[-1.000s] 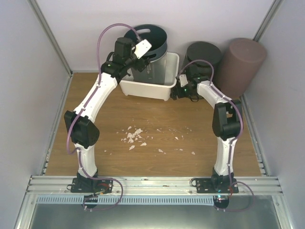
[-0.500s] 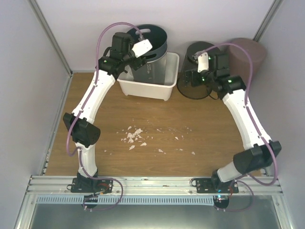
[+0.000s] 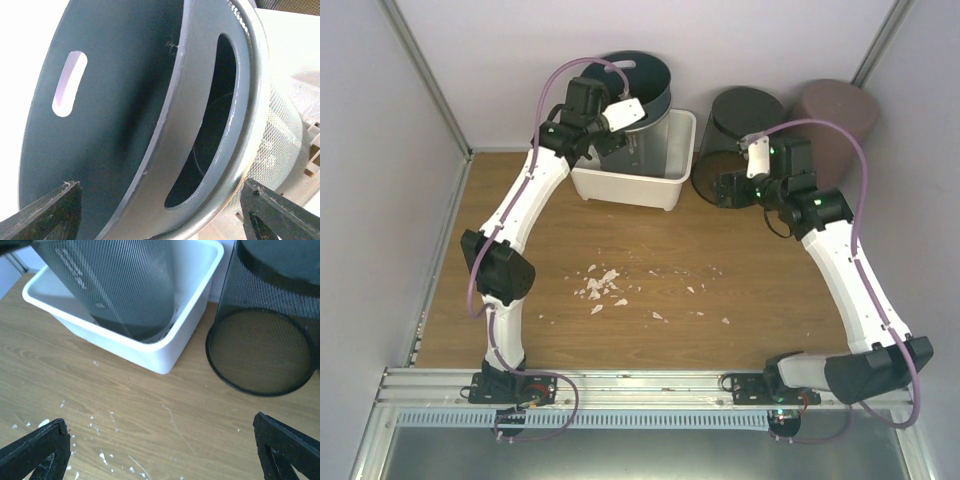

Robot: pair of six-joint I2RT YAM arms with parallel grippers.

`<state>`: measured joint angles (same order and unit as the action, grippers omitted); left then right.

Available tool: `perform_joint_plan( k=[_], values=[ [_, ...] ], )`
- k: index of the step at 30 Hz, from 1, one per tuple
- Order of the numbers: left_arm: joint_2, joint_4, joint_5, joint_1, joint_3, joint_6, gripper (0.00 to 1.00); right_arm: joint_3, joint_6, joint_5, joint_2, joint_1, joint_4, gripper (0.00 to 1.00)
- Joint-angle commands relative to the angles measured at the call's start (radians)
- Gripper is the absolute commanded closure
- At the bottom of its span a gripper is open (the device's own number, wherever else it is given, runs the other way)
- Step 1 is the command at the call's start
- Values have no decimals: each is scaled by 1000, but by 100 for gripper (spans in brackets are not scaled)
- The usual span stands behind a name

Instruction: Turn the large container upside down

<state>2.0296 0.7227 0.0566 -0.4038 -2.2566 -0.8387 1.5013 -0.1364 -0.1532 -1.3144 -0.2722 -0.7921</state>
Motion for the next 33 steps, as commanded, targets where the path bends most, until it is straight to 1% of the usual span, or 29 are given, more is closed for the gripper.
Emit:
perform_joint_plan(
  k=[1,4,10,15,27,30,33],
  values=[
    [-78,-153,-6,-25,85,41,14,-58,-18,17,40,-3,20,0],
    [-122,-268,-7,-28,167,49,13,-109,-25,14,60,-4,37,0],
    [-119,-336,19,-37,165,40,14,-174,-37,-1,85,-3,69,0],
    [-120,-371,25,-48,169,39,14,-208,-38,-2,94,-3,80,0],
    [-32,-434,96,-67,144,-72,14,-264,-27,9,123,-3,99,0],
    [-14,-441,115,-69,134,-104,14,-286,-32,2,126,-3,114,0],
    [0,-410,121,-71,120,-124,14,-308,-34,-2,125,-4,127,0]
  ],
)
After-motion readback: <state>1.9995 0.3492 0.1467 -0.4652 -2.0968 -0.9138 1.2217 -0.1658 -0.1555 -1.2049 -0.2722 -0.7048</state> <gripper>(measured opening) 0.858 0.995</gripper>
